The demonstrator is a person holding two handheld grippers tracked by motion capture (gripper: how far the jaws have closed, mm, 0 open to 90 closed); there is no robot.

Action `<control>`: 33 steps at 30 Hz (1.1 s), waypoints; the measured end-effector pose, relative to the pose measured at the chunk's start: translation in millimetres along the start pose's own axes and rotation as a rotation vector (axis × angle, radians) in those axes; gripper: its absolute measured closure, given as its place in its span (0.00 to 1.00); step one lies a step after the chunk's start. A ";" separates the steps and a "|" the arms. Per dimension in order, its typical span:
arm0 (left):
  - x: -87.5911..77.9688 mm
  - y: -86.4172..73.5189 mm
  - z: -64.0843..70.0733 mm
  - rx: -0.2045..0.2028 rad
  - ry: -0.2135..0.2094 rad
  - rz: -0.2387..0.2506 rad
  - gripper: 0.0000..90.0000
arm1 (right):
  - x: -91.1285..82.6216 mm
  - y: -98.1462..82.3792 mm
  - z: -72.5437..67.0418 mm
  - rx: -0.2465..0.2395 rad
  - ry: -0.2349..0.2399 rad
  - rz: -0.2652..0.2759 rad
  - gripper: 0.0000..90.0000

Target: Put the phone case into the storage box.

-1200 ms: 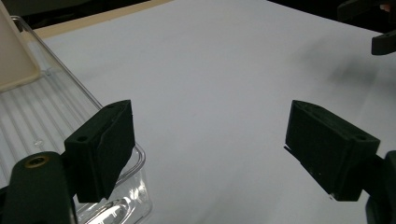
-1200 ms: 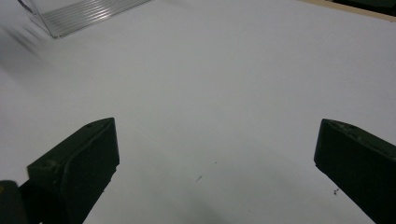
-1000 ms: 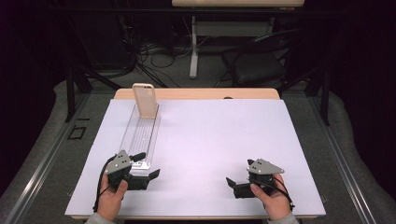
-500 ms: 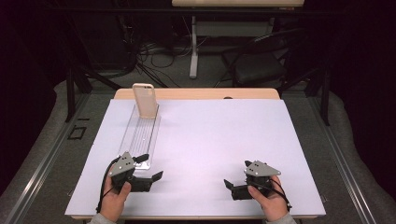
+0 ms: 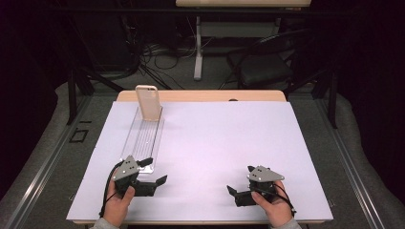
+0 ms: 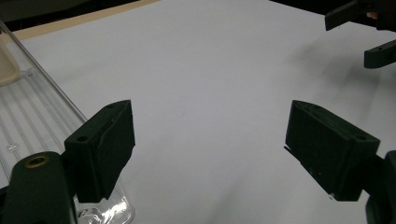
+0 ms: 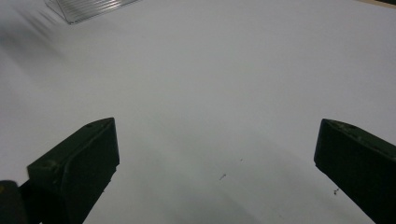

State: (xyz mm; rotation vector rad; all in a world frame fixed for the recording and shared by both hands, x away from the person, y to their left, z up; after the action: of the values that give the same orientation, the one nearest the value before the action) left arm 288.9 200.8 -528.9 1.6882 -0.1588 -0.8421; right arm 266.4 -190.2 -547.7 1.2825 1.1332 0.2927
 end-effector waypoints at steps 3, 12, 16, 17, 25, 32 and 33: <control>0.3 -0.2 0.0 -0.002 0.000 0.004 0.18 | 0.5 -0.1 -0.3 -0.001 0.000 0.005 0.00; 1.2 -0.6 -0.2 -0.001 0.000 0.001 0.18 | 1.7 -1.2 -0.1 -0.004 0.003 -0.002 0.00; 1.2 -0.7 -0.5 -0.001 0.001 0.000 0.18 | 2.2 -1.8 0.5 -0.001 0.001 -0.002 0.00; 1.3 -0.8 -0.7 -0.001 0.001 -0.001 0.18 | 2.3 -1.8 0.6 -0.002 0.002 -0.001 0.00; 1.8 -1.3 -0.7 -0.001 0.000 -0.002 0.18 | 3.5 -2.8 0.6 0.001 0.004 -0.004 0.00; 1.2 -1.4 -1.2 -0.007 0.002 -0.001 0.18 | 3.6 -3.2 1.1 -0.004 0.003 -0.003 0.00; 1.2 -1.4 -1.2 -0.007 0.002 -0.001 0.18 | 3.6 -3.3 1.2 -0.003 0.003 -0.003 0.00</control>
State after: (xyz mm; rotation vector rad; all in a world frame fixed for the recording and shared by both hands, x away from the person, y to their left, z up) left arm 290.0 201.5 -530.6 1.6828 -0.1529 -0.8407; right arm 267.8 -189.4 -552.5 1.2777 1.1368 0.2946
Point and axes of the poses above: each handheld gripper's, and its own axes: x roughly forward along the jaws, y roughly out of its top, z roughly to its right, the point moved 1 cm from there along x, roughly forward along the jaws, and after that the axes turned 15 degrees about y, right-handed, at the moved point
